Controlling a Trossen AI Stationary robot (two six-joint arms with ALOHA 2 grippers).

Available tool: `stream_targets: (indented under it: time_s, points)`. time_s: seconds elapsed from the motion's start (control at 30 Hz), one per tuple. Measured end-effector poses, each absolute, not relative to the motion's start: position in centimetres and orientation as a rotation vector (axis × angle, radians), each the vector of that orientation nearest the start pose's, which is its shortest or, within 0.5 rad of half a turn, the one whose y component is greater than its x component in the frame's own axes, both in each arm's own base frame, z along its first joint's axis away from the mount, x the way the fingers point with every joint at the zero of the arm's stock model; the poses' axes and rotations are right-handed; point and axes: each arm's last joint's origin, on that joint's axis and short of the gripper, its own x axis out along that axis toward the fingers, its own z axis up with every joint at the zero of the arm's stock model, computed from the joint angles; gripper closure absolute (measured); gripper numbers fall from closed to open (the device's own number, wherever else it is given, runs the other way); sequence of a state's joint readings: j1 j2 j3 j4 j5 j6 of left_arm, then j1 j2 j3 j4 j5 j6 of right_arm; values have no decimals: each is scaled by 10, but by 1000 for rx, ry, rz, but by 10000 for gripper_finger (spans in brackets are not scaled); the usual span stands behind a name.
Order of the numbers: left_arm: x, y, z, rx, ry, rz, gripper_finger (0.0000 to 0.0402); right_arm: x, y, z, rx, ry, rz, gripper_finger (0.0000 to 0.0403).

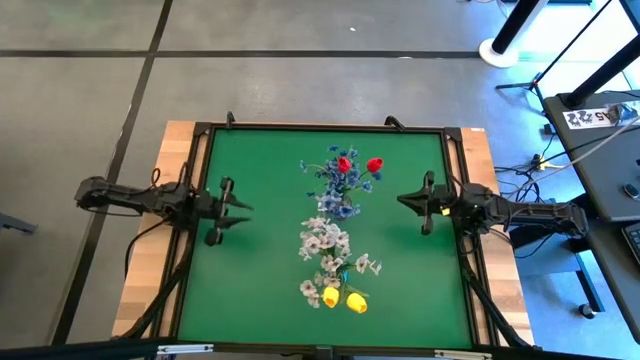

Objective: Sort flowers into vase by color
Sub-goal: Return to Home Position

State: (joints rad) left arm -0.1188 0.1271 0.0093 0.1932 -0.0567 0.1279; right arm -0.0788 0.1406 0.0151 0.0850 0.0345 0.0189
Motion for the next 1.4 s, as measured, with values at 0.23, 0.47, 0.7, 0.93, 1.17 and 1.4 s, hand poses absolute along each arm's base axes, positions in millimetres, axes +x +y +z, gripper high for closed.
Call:
stream_targets:
  time_s: [0.23,0.47,0.7,0.93,1.17,1.4]
  points:
    - [98,-8,166,33,13,-70,278,105,-9,161,23,81,-114,379]
    - [100,-3,164,38,34,-22,278,105,-9,160,23,92,-114,379]
    - [101,0,163,-57,50,26,278,105,-9,160,23,94,-114,379]
    - [101,0,163,-58,49,27,278,105,-9,160,23,95,-113,379]
    - [101,0,163,-59,49,27,278,105,-9,160,23,96,-113,379]
    - [101,0,163,-59,49,28,278,105,-9,160,23,97,-113,379]
